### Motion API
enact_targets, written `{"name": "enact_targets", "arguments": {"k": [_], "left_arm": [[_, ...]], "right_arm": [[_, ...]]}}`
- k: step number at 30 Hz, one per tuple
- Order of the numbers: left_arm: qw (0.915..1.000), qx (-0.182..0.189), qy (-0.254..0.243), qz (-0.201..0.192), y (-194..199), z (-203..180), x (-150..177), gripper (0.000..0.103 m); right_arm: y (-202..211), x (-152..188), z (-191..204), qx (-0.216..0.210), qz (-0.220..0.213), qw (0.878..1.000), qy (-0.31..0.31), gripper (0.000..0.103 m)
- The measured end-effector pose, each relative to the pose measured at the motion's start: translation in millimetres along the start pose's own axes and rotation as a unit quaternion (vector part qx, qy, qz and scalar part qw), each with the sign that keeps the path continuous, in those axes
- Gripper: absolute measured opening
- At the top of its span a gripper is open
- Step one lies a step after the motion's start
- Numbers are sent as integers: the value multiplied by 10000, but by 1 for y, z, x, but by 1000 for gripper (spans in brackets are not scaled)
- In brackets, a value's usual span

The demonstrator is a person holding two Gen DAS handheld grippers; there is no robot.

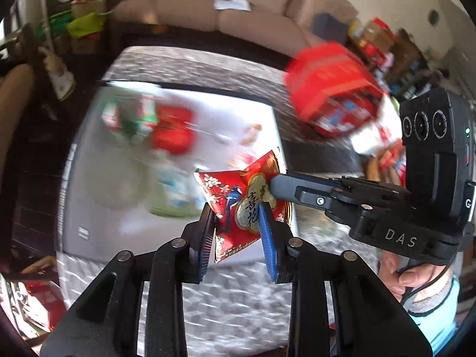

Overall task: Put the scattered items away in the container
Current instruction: 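Carry the red packet over the white tray and open the right gripper, then move the right gripper back to the gold-wrapped candies on the cloth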

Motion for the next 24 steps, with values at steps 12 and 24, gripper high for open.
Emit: {"name": "enact_targets", "arguments": {"k": [12, 24], "left_arm": [[9966, -691, 355, 279, -86, 135, -17, 28], [9943, -1059, 84, 116, -90, 135, -11, 60]], "right_arm": [[-182, -40, 2, 439, 718, 9963, 174, 9], [-197, -35, -12, 917, 470, 9932, 537, 9]]}}
Point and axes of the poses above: each gripper's, at about its wrist camera, not at the fingertips, and y roughly against the way its jaws point, z to its left, x to its underside, the point moved 7 cm from there along -y, roughly the way its jaws point, and after that the axes turned 1 degree about x, right-handed, at the moved point
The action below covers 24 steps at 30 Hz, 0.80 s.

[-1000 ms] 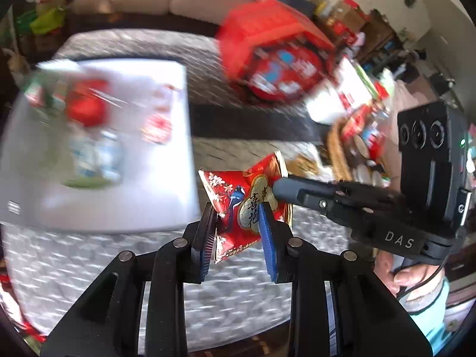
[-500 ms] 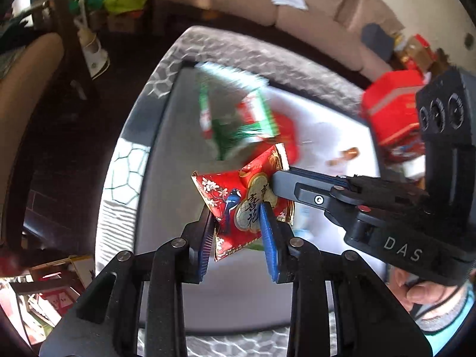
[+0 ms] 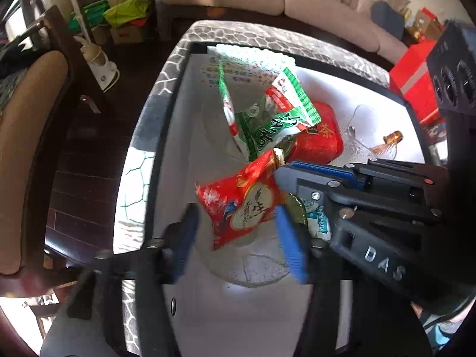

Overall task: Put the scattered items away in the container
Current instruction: 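Move the right gripper back to the gold-wrapped candies on the cloth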

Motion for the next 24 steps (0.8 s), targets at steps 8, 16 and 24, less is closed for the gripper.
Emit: {"name": "enact_targets", "arguments": {"k": [8, 16, 24], "left_arm": [[9994, 173, 184, -235, 28, 6, 7, 66], [9919, 784, 351, -931, 99, -18, 14, 85], [9822, 1625, -164, -925, 123, -151, 60, 90]], "right_arm": [[13, 1, 1, -109, -10, 9999, -57, 9], [96, 26, -15, -196, -213, 9995, 115, 17], [221, 97, -88, 261, -530, 9982, -66, 43]]}}
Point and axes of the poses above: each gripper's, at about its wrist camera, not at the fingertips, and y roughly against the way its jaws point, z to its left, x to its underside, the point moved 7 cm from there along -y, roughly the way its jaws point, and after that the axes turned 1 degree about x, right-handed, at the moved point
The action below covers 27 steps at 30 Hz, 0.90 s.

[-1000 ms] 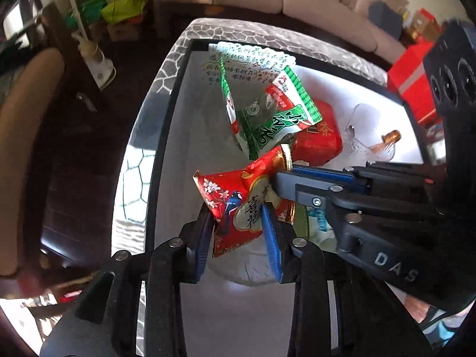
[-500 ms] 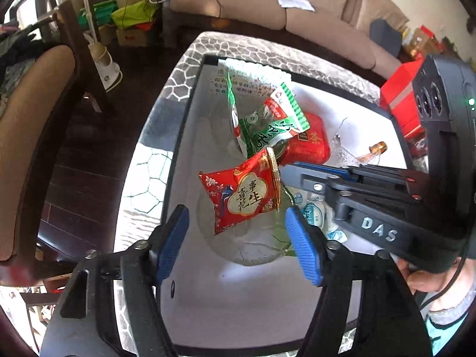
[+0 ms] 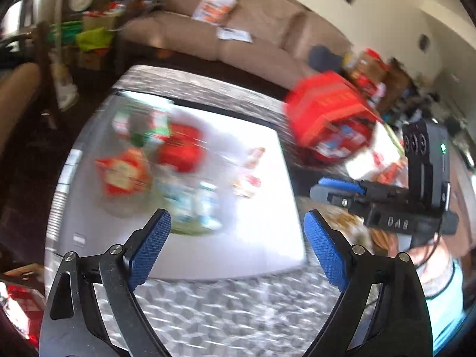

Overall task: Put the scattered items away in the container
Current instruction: 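Move the right gripper back to the gold-wrapped candies on the cloth, then grasp a gold-wrapped candy with the right gripper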

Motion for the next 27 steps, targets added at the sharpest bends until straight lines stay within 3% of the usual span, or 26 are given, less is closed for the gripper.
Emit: {"name": "enact_targets", "arguments": {"k": [6, 14, 22, 27], "left_arm": [[9976, 506, -312, 354, -44, -103, 38, 90], [9922, 596, -648, 878, -137, -198, 81, 90], [9868, 525, -112, 1528, -242, -229, 111, 89], [9797, 580, 481, 1858, -290, -233, 118, 89]], "right_arm": [[80, 59, -99, 471, -151, 9965, -678, 44], [121, 133, -218, 771, -239, 9809, -1767, 45], [106, 174, -306, 739, -154, 9647, -2524, 45], [89, 180, -329, 728, -87, 9669, -2442, 44]]}}
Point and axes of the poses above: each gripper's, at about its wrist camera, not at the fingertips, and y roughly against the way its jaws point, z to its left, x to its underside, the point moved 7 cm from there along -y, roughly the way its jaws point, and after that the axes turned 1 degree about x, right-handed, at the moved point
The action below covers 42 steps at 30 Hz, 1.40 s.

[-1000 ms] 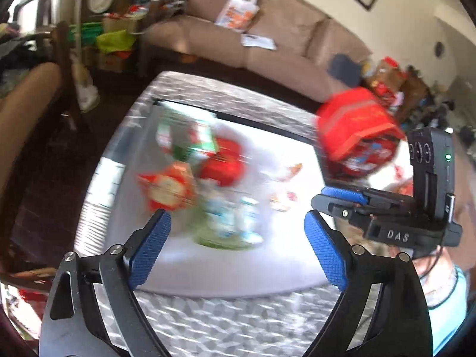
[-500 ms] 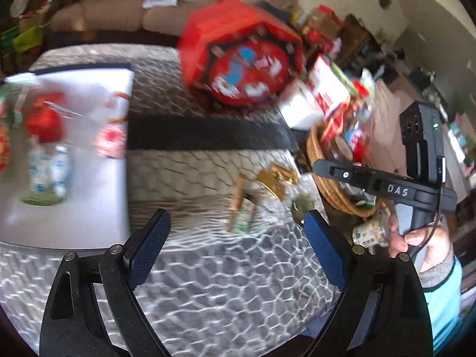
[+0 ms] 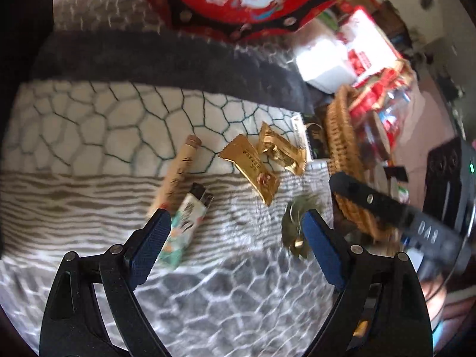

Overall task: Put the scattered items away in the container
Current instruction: 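Grasp a gold-wrapped candy with the right gripper, then grasp the second gold candy with the left gripper while the right holds its candy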

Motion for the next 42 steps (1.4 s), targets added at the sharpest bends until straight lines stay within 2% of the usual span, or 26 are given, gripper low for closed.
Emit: {"name": "enact_targets", "arguments": {"k": [3, 6, 9, 12, 13, 19, 23, 25, 27, 30, 33, 36, 39, 42], "left_arm": [[9998, -51, 176, 78, -17, -3, -6, 88], [9984, -56, 558, 20, -24, -4, -13, 89], [9958, 55, 915, -19, -29, -8, -20, 89], [9910, 238, 1315, -5, -31, -8, -23, 89], [9892, 311, 1433, -15, -30, -7, -24, 89], [9837, 444, 1742, -25, -26, -8, -26, 89], [9798, 521, 1930, -31, -24, -2, -24, 90], [9774, 579, 2031, -78, -21, 2, -23, 90], [9767, 595, 2060, -89, -18, 4, -21, 90], [9781, 548, 2009, -82, -17, 5, -20, 90], [9788, 490, 1983, -112, -18, 3, -18, 90], [9819, 354, 1861, -70, -26, -7, -16, 90], [9854, 142, 1693, -83, -37, -21, -15, 90], [9862, -98, 1650, -109, -50, -31, -12, 89]], "right_arm": [[-5, -16, -11, 278, -57, 9989, 375, 44], [-9, -31, -12, 630, 26, 9914, 1150, 45], [-20, -35, -5, 990, 390, 9706, 2160, 44], [-29, -34, 13, 1216, 537, 9347, 3298, 42], [-32, -33, 16, 1256, 607, 9267, 3489, 42], [-64, -23, 22, 1235, 1244, 8924, 4158, 43], [-80, -20, 11, 1110, 1493, 8904, 4155, 45], [-90, -12, 5, 1037, 1674, 8856, 4206, 43], [-88, -12, 5, 894, 1616, 8927, 4111, 30], [-76, -20, 5, 501, 1528, 9176, 3635, 28], [-47, -37, 1, 147, 1135, 9510, 2873, 28], [-8, -47, -6, 138, 688, 9734, 2182, 28], [32, -40, -12, 66, 351, 9850, 1686, 28], [57, -26, -13, 82, 84, 9881, 1532, 28]]}}
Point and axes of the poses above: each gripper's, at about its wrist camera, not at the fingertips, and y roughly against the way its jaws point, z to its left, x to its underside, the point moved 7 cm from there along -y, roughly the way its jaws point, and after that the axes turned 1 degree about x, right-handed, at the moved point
